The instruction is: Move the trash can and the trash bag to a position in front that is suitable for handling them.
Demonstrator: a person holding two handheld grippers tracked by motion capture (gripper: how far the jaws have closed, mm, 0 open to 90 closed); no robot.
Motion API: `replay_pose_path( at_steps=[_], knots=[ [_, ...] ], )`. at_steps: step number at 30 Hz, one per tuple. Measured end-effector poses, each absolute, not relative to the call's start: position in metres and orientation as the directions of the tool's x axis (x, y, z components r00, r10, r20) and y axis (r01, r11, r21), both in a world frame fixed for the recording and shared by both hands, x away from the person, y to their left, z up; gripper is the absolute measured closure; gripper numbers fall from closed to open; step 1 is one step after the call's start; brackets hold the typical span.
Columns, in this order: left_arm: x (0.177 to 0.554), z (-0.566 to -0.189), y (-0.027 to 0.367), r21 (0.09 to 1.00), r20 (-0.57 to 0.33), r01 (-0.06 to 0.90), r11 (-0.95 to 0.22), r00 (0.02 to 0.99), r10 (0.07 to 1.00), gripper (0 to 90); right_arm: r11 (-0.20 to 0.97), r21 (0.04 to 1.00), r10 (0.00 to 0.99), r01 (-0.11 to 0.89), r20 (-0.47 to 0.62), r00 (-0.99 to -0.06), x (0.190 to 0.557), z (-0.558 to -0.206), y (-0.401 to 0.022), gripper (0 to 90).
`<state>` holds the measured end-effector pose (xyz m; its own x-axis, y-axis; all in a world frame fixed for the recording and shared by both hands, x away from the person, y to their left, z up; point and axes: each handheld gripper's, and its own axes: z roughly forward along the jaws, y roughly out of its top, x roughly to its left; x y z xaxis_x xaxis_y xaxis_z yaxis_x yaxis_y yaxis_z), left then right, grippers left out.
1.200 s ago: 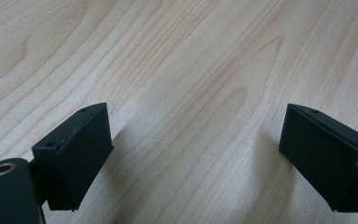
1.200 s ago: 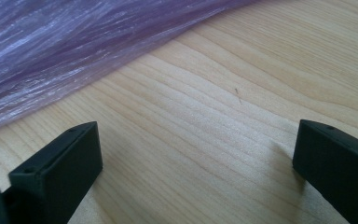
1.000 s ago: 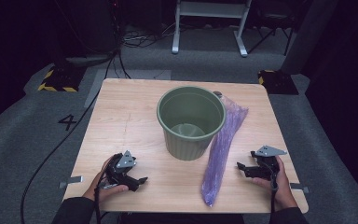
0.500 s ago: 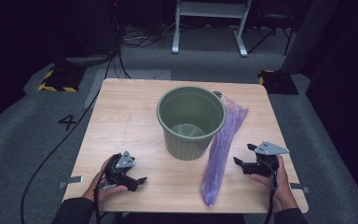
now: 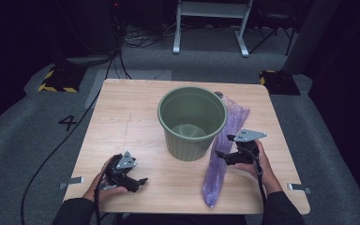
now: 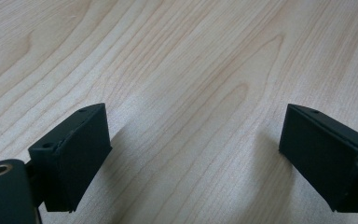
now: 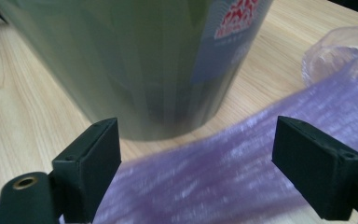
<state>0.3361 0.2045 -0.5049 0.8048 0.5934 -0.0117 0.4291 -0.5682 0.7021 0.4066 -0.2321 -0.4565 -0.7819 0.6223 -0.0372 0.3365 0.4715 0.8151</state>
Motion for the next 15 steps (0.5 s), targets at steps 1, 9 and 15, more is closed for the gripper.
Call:
replay_pose_path(
  at_steps=[1, 9, 15],
  knots=[
    [0.336, -0.505, 0.204, 0.702, -0.012, 0.429, -0.568, 0.805, 0.594, 8.4, 0.468, 0.816, 0.621, 0.339, -0.031, -0.783, 0.408, -0.457, -0.23, 15.2],
    [0.337, -0.505, 0.204, 0.703, -0.011, 0.428, -0.568, 0.805, 0.593, 8.4, 0.48, 0.82, 0.558, 0.311, -0.011, -0.83, 0.412, -0.458, -0.211, 15.5],
    [0.337, -0.505, 0.204, 0.703, -0.009, 0.427, -0.568, 0.805, 0.593, 8.4, 0.498, 0.821, 0.53, 0.278, -0.034, -0.847, 0.408, -0.458, -0.198, 13.8]
  ],
)
